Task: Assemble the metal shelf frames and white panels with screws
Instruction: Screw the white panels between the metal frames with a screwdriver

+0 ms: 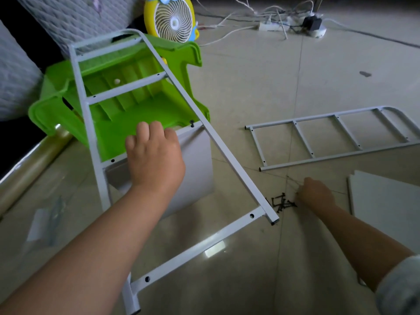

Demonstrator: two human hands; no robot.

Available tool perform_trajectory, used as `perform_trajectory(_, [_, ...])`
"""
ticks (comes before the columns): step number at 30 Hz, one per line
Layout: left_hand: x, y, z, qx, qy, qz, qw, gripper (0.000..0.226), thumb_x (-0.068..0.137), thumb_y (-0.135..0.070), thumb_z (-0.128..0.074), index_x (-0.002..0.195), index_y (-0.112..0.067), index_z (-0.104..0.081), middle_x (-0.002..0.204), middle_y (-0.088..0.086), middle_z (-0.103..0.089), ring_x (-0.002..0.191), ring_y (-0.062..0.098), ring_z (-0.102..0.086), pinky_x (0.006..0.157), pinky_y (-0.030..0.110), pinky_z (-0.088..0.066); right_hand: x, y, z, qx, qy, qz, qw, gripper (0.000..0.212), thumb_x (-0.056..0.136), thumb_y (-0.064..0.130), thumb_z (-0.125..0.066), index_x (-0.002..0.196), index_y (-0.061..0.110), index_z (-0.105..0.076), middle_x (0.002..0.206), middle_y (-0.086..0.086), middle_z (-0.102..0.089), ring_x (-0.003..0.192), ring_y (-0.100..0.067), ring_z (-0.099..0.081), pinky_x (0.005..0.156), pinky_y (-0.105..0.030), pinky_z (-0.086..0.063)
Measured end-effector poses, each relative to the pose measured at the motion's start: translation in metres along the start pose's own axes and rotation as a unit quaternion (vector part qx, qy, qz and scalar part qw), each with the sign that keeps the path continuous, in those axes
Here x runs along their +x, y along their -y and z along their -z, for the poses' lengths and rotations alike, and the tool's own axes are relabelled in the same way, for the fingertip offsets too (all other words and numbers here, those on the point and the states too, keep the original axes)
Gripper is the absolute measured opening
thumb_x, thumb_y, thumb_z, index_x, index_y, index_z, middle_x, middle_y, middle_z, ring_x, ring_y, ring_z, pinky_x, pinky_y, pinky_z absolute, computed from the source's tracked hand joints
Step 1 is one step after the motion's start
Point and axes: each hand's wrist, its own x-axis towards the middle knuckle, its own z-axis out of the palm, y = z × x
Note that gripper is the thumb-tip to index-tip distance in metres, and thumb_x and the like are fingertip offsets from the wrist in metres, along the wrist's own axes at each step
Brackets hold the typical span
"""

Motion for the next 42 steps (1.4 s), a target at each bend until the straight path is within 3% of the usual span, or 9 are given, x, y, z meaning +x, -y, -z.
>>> perform_trajectory(3, [0.0,0.001,0.0,0.006,0.005,-0.008,1.0,0.023,0.061,-0.006,-0.033,0.061,-0.002,-0.056,0.064,0.016,-0.053,0.063,0.031,-0.055,0.053,0.029,-0.038,-0.002,0.028,0.014,0.096,-0.017,0.03,0.995,0.022,0.084,0.0,-0.046,0.106,-0.002,-0.049,0.116,-0.024,-0.053,0.106,-0.034,-0.051,0.08,-0.031,-0.039])
perform_trajectory(6, [0.002,0.003,-0.001,0.001,0.007,-0.011,1.0,0.024,0.06,-0.006,-0.033,0.061,-0.001,-0.056,0.063,0.017,-0.053,0.062,0.032,-0.055,0.053,0.029,-0.038,-0.008,0.074,0.045,0.13,-0.037,0.138,0.981,0.036,0.085,-0.006,-0.043,0.12,-0.003,-0.051,0.117,-0.021,-0.056,0.108,-0.033,-0.052,0.088,-0.031,-0.039])
perform_trajectory(11, [0.007,0.006,0.001,0.008,0.033,-0.026,0.999,0.029,0.059,-0.006,-0.029,0.059,0.002,-0.057,0.06,0.018,-0.051,0.061,0.032,-0.055,0.051,0.028,-0.037,-0.05,0.146,0.097,0.33,-0.055,0.317,0.888,0.043,0.094,0.0,-0.039,0.134,0.015,-0.041,0.092,-0.003,-0.056,0.063,-0.015,-0.058,0.07,-0.022,-0.052])
perform_trajectory(15, [0.015,0.01,0.005,0.009,0.037,-0.042,0.998,0.005,0.048,0.002,-0.053,0.051,0.004,-0.055,0.055,0.018,-0.048,0.056,0.033,-0.053,0.049,0.026,-0.03,-0.079,0.18,0.122,0.46,-0.005,0.34,0.82,0.026,0.093,-0.003,-0.04,0.107,0.005,-0.06,0.074,-0.004,-0.055,0.046,-0.003,-0.056,0.056,-0.019,-0.055])
perform_trajectory(19, [0.022,0.013,0.005,-0.005,0.047,-0.049,0.998,0.016,0.033,0.01,-0.061,0.045,0.003,-0.053,0.051,0.017,-0.047,0.052,0.033,-0.053,0.049,0.023,-0.027,-0.091,0.195,0.14,0.547,0.074,0.334,0.764,0.033,0.086,-0.014,-0.033,0.095,0.006,-0.059,0.072,-0.007,-0.059,0.053,-0.005,-0.06,0.058,-0.019,-0.053])
perform_trajectory(23, [0.024,0.016,0.004,0.001,0.019,-0.073,0.997,0.008,0.034,0.002,-0.052,0.041,-0.002,-0.053,0.049,0.013,-0.047,0.049,0.03,-0.054,0.043,0.02,-0.032,-0.092,0.193,0.151,0.517,-0.025,0.369,0.772,0.027,0.087,-0.008,-0.048,0.083,0.017,-0.057,0.065,-0.001,-0.06,0.049,-0.001,-0.057,0.047,-0.015,-0.043])
perform_trajectory(27, [0.024,0.018,0.002,0.003,0.0,-0.078,0.997,0.008,0.034,0.002,-0.053,0.042,-0.002,-0.053,0.049,0.013,-0.047,0.048,0.031,-0.053,0.043,0.019,-0.027,-0.104,0.199,0.163,0.539,-0.063,0.385,0.746,0.025,0.094,0.008,-0.047,0.074,0.02,-0.056,0.053,0.004,-0.055,0.039,-0.005,-0.045,0.041,-0.014,-0.034])
perform_trajectory(34, [0.02,0.029,-0.007,-0.032,0.015,-0.069,0.997,0.036,0.026,0.002,-0.087,0.045,-0.004,-0.058,0.048,0.01,-0.045,0.047,0.028,-0.051,0.038,0.02,-0.029,-0.11,0.215,0.162,0.483,-0.079,0.406,0.772,0.026,0.096,0.012,-0.043,0.071,0.017,-0.048,0.057,0.001,-0.052,0.04,-0.007,-0.045,0.043,-0.021,-0.038])
perform_trajectory(42, [0.021,0.031,-0.009,-0.076,0.004,-0.06,0.995,0.033,0.03,0.001,-0.089,0.046,-0.005,-0.062,0.046,0.008,-0.046,0.048,0.027,-0.051,0.038,0.019,-0.029,-0.109,0.221,0.157,0.415,-0.108,0.444,0.787,0.015,0.083,0.032,-0.035,0.073,0.024,-0.043,0.058,0.006,-0.053,0.041,-0.003,-0.047,0.048,-0.022,-0.041])
